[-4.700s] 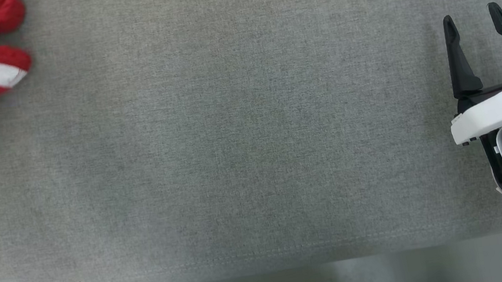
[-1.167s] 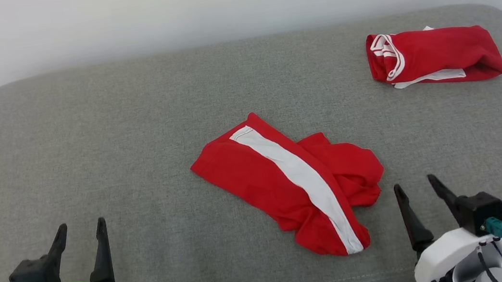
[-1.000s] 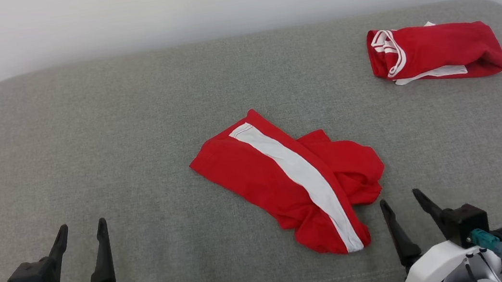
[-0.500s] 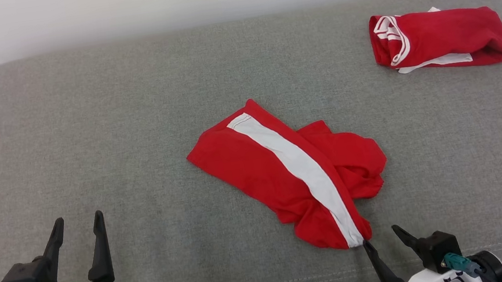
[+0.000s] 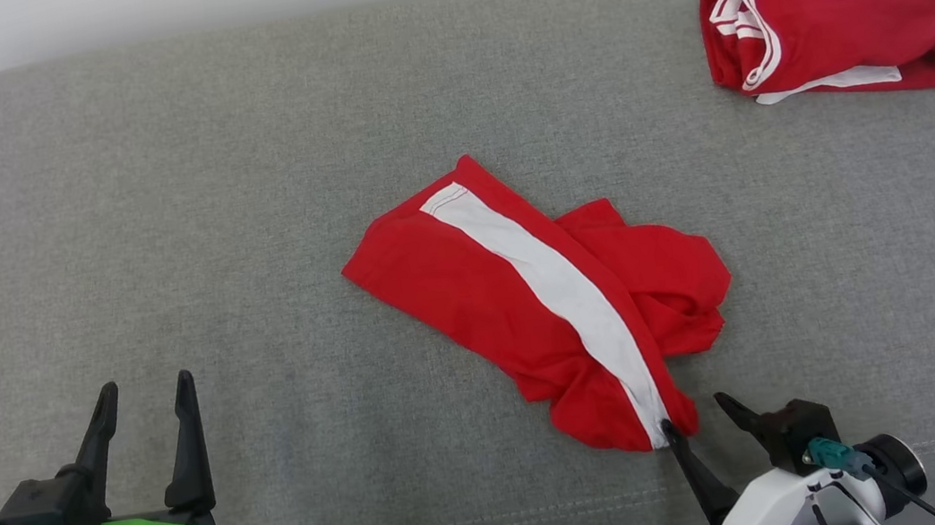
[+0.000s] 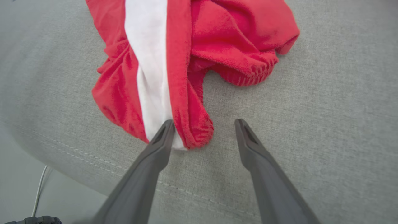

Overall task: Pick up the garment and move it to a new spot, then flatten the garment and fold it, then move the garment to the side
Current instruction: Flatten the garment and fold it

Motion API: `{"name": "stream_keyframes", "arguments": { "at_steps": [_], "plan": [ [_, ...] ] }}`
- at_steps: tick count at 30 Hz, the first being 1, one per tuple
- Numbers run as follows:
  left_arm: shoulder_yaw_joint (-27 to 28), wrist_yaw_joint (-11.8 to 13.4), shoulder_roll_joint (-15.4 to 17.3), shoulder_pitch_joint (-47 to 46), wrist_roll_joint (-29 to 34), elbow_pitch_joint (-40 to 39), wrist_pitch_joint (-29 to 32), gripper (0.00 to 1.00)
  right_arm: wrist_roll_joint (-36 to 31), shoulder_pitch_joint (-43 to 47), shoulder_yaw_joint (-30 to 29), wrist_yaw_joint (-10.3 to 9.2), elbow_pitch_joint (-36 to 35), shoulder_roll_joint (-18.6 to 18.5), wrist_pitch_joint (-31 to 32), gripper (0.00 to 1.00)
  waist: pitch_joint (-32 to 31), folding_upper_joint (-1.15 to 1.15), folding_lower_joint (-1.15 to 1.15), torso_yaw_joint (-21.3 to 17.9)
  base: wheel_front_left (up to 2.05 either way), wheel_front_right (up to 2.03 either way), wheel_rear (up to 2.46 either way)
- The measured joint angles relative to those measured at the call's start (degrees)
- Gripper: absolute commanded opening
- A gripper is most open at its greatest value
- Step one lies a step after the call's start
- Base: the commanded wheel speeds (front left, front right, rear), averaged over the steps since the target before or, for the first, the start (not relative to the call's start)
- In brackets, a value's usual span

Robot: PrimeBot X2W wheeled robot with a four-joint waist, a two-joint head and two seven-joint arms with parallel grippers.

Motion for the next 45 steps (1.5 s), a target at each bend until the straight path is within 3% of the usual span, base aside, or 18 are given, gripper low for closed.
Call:
{"name": "stream_keyframes", "arguments": {
  "at_steps": [26, 28, 29, 32, 34, 35, 36, 45],
  "plan": [
    [-0.3, 0.0, -0.5, -1.9, 0.9, -1.6, 2.1, 1.0, 0.8, -3.4, 2.7, 2.91, 8.3, 2.5, -2.4, 1.0, 1.3, 0.0, 0.0, -0.5, 0.0, 0.0, 0.0],
    [-0.4, 0.0, -0.5, -2.2, 1.3, -1.7, 2.3, 1.0, 1.4, -3.9, 2.9, 3.37, 8.8, 2.6, -2.4, 0.91, 1.3, 0.0, 0.0, -0.5, 0.0, 0.0, 0.0],
    [-0.5, 0.0, -0.5, -2.5, 1.9, -1.7, 2.5, 1.0, 1.5, -4.1, 3.0, 3.39, 9.0, 2.7, -2.6, 0.82, 1.3, 0.0, 0.0, -0.5, 0.0, 0.0, 0.0],
    [-0.7, 0.0, -0.5, -2.9, 2.5, -1.9, 2.6, 1.0, 2.6, -4.2, 2.9, 4.16, 9.6, 2.9, -2.8, 0.45, 1.3, 0.0, 0.0, -0.6, 0.0, 0.0, 0.0],
    [-0.8, 0.0, -0.5, -3.0, 2.5, -2.0, 2.7, 1.0, 3.8, -4.2, 2.8, 4.25, 10.1, 3.0, -2.9, 0.27, 1.3, 0.0, 0.0, -0.7, 0.0, 0.0, 0.0],
    [-0.8, 0.0, -0.5, -3.0, 2.5, -2.0, 2.9, 1.0, 4.3, -4.2, 2.6, 4.45, 10.2, 3.0, -3.2, 0.1, 1.3, 0.0, 0.0, -0.8, 0.0, 0.0, 0.0],
    [-0.8, 0.0, -0.6, -3.1, 2.5, -2.1, 3.0, 1.0, 4.7, -4.2, 2.5, 4.65, 10.3, 3.1, -3.2, 0.0, 1.3, 0.0, 0.0, -0.9, 0.0, 0.0, 0.0],
    [-0.1, -0.6, -0.3, -5.7, 2.4, -3.6, 4.2, 1.0, 5.3, -7.2, 1.6, 4.69, 10.2, 3.1, -3.9, 0.0, 2.2, 0.0, 0.0, -2.1, 0.0, 0.0, 0.0]
  ]
}}
